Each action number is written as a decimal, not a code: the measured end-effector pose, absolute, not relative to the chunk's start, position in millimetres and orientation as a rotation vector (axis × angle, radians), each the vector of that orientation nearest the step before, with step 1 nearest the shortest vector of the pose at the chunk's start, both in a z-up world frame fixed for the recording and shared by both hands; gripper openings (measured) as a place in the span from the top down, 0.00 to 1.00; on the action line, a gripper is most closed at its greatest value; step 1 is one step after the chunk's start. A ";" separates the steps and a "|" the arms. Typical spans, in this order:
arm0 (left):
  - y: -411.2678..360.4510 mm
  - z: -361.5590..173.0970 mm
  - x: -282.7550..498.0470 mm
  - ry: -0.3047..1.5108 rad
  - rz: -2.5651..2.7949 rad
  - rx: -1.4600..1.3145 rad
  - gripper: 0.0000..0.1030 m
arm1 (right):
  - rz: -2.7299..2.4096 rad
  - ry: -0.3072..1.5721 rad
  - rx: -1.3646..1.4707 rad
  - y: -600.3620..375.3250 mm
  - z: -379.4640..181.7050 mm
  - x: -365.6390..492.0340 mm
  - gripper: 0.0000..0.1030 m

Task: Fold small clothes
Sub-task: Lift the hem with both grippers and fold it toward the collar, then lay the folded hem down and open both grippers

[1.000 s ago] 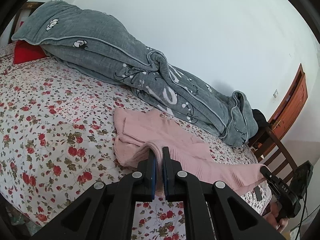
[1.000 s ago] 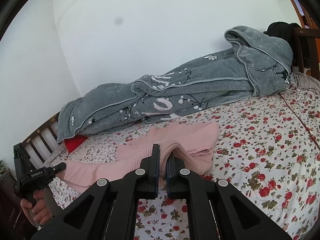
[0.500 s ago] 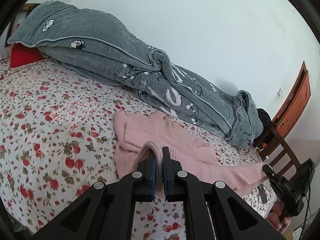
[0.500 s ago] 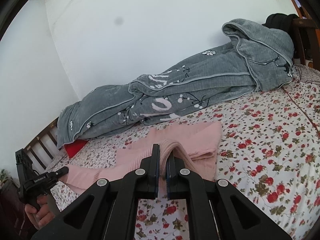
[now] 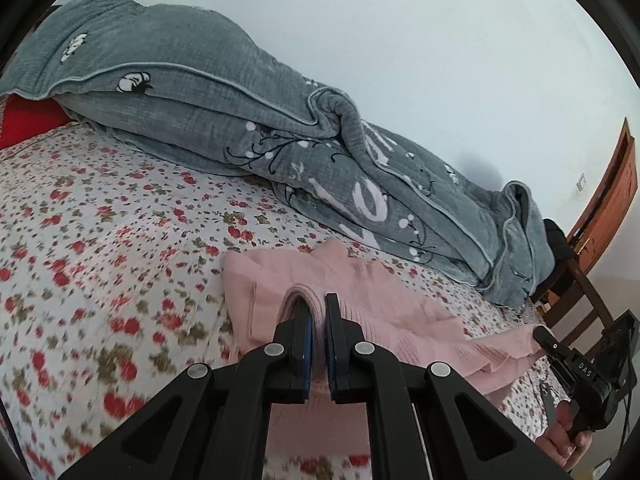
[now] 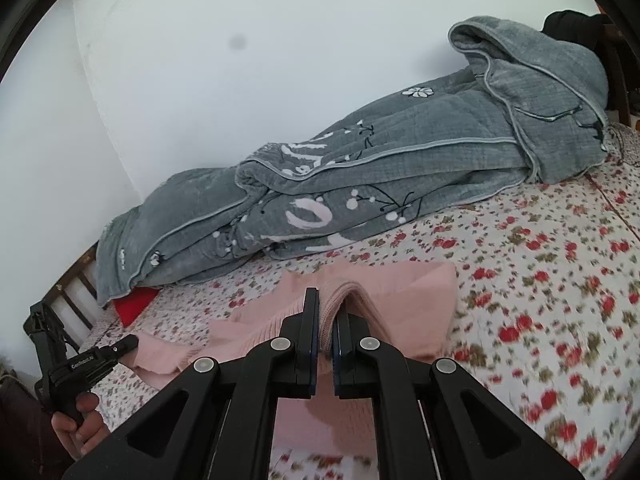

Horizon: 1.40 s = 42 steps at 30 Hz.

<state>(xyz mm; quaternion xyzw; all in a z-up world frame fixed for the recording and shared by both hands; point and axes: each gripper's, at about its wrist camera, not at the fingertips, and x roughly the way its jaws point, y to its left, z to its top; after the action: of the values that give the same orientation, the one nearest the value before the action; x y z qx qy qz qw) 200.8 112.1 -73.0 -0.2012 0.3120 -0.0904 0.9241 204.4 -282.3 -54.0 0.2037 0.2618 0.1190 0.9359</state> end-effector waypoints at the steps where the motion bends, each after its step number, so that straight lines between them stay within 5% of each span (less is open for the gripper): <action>1: 111.8 -75.9 211.3 0.650 -0.181 -0.414 0.94 | 0.242 0.540 0.417 -282.0 -56.1 212.2 0.95; 14: 105.5 -117.1 322.1 0.788 -0.181 -0.430 0.91 | 0.170 0.694 0.419 -274.2 -105.6 330.4 0.94; 15: 106.3 -118.2 327.4 0.792 -0.186 -0.440 0.88 | 0.164 0.710 0.428 -274.7 -109.8 338.2 0.91; 17: 111.6 -117.6 334.8 0.775 -0.175 -0.461 0.62 | 0.151 0.754 0.428 -276.3 -116.0 353.1 0.88; 19: 115.9 -116.4 336.2 0.754 -0.182 -0.473 0.52 | 0.151 0.773 0.449 -281.1 -119.3 360.8 0.83; 21: 115.5 -117.6 337.4 0.754 -0.216 -0.465 0.49 | 0.149 0.762 0.476 -287.0 -121.0 361.7 0.64; 25: 99.1 -125.8 350.1 0.805 -0.199 -0.344 0.47 | 0.133 0.767 0.428 -288.4 -126.5 367.3 0.57; 31: 87.2 -154.4 374.9 0.879 -0.142 -0.281 0.49 | 0.119 0.859 0.297 -271.0 -150.6 386.1 0.57; 33: 89.3 -168.7 380.8 0.903 -0.129 -0.290 0.71 | 0.071 0.896 0.260 -267.6 -164.8 392.5 0.58; 34: 90.7 -174.6 381.7 0.917 -0.118 -0.295 0.87 | 0.064 0.919 0.254 -267.2 -171.4 396.1 0.61; 35: 94.0 -179.9 380.8 0.917 -0.123 -0.315 0.87 | 0.058 0.928 0.246 -267.1 -175.5 398.5 0.67; 37: 102.8 -177.4 372.7 0.854 -0.154 -0.368 0.90 | 0.057 0.907 0.227 -266.6 -172.0 398.1 0.95; 42: 121.1 -157.6 363.6 0.743 -0.186 -0.432 0.94 | 0.075 0.726 0.240 -274.2 -145.8 378.3 0.95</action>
<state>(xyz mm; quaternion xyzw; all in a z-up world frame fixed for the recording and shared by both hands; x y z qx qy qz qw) 363.6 121.1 -157.6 -0.2093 0.3596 -0.0901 0.9048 378.3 -274.2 -145.8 0.1171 0.3543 0.0368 0.9270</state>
